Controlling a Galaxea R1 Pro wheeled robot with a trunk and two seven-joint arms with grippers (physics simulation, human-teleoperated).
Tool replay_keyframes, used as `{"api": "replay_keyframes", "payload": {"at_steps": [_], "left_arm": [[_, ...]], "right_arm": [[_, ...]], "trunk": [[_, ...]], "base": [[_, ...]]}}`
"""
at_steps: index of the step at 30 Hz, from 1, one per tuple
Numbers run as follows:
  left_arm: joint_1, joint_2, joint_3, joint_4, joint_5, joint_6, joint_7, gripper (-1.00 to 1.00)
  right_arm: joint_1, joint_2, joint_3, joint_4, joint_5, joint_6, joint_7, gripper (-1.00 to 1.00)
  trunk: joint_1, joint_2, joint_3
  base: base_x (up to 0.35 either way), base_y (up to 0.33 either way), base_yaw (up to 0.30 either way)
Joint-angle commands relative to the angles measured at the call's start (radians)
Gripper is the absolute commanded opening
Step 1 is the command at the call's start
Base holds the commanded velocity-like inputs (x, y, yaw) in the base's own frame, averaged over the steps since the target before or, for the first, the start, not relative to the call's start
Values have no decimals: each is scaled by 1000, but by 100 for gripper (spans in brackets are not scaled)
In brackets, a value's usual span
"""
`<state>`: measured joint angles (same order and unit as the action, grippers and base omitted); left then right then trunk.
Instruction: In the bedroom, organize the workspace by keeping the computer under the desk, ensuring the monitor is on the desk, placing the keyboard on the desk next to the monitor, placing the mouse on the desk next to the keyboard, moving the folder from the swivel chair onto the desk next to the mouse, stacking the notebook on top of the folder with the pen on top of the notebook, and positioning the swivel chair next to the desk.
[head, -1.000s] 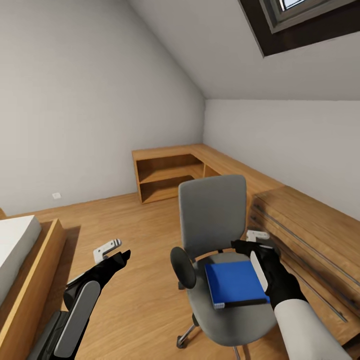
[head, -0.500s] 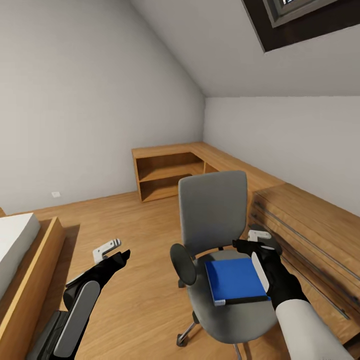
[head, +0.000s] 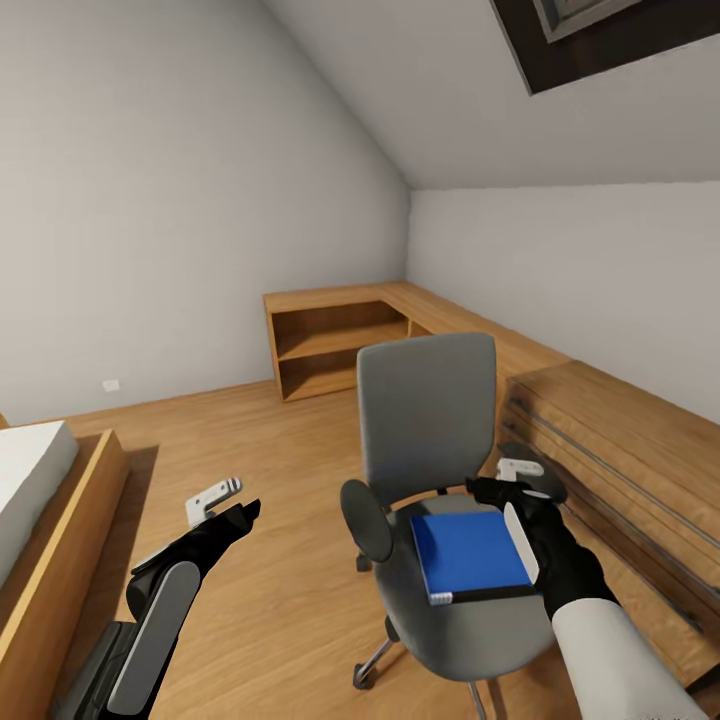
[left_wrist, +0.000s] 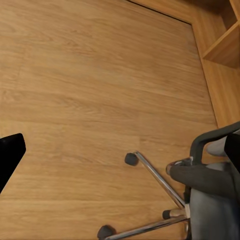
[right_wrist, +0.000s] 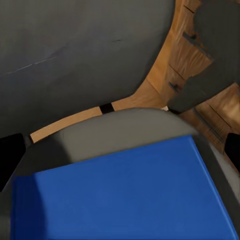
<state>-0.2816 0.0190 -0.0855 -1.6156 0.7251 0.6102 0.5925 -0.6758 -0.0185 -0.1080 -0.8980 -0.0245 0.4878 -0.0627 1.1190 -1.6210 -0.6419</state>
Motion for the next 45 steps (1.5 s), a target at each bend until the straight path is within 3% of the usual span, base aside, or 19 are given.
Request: {"api": "replay_keyframes", "payload": {"at_steps": [1, 5, 12, 19, 26, 45], "left_arm": [[-1, 1, -2, -1, 10, 1, 10, 100], [-1, 1, -2, -1, 10, 0, 10, 100], [-1, 1, -2, -1, 10, 1, 10, 100], [-1, 1, -3, -1, 10, 1, 10, 100], [-1, 1, -3, -1, 10, 1, 10, 100], [-1, 3, -5, -1, 10, 2, 9, 100]], "right_arm": [[0, -1, 1, 13, -2, -7, -4, 100], [-1, -1, 1, 76, -2, -44, -4, 100], [-21, -16, 0, 276, -2, -155, -5, 100], [-129, -33, -1, 450, -3, -211, -5, 100], [-196, -37, -1, 513, -3, -226, -6, 100], [-235, -72, -10, 617, -15, -261, -6, 100]], "trunk": [[4, -8, -4], [19, -36, -17], [46, -85, -39], [73, -134, -61], [100, -183, -83], [100, -183, -83]], "base": [[0, 0, 0], [0, 0, 0], [0, 0, 0], [0, 0, 0], [0, 0, 0], [0, 0, 0]]}}
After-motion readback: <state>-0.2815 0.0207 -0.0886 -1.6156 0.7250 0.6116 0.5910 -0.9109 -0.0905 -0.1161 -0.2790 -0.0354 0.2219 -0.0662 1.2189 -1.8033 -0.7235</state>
